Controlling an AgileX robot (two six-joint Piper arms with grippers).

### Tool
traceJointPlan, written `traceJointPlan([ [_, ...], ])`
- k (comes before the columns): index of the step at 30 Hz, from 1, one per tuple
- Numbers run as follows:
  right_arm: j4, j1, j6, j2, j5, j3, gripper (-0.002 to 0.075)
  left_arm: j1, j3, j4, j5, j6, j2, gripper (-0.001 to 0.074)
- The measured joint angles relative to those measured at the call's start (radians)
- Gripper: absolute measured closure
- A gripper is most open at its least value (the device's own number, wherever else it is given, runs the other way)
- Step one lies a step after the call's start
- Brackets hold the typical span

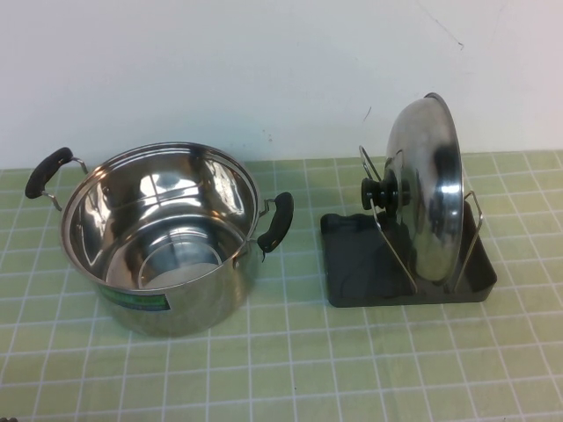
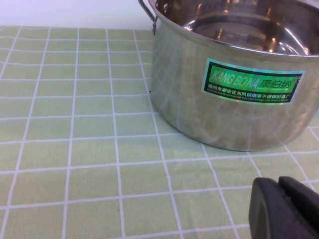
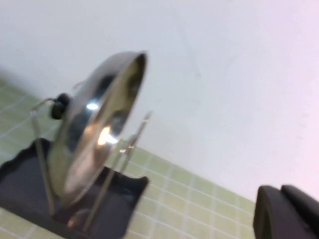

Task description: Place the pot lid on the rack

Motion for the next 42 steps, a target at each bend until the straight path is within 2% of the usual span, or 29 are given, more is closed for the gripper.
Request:
traceJointPlan([
  [2, -0.169, -0.007, 0.173, -0.051, -0.014, 0.019, 0.0726, 0.000, 0.000, 0.000, 0.000, 0.000, 0.000, 0.0737],
  [7, -0.746, -0.019, 0.821, -0.152, 0.009, 0.086, 0.0726, 0.000, 0.000, 0.000, 0.000, 0.000, 0.000, 0.0737],
  [10, -0.895, -0.021, 0.992, -0.172, 0.030, 0.140, 0.0726, 0.000, 0.000, 0.000, 0.000, 0.000, 0.000, 0.0737],
  [18, -0.937, -0.075, 1.057, -0.275, 0.059, 0.268, 0.0726, 0.000, 0.000, 0.000, 0.000, 0.000, 0.000, 0.0737],
  [23, -0.946, -0.087, 1.077, -0.308, 0.144, 0.270, 0.0726, 0.000, 0.000, 0.000, 0.000, 0.000, 0.000, 0.0737],
  [35, -0.991, -0.089, 1.297, -0.309, 0.148, 0.268, 0.0726, 0.000, 0.000, 0.002, 0.001, 0.002, 0.000, 0.0737],
  [42, -1.002, -0.089, 1.339, -0.309, 0.149, 0.268, 0.0726, 0.000, 0.000, 0.002, 0.001, 0.002, 0.000, 0.0737],
])
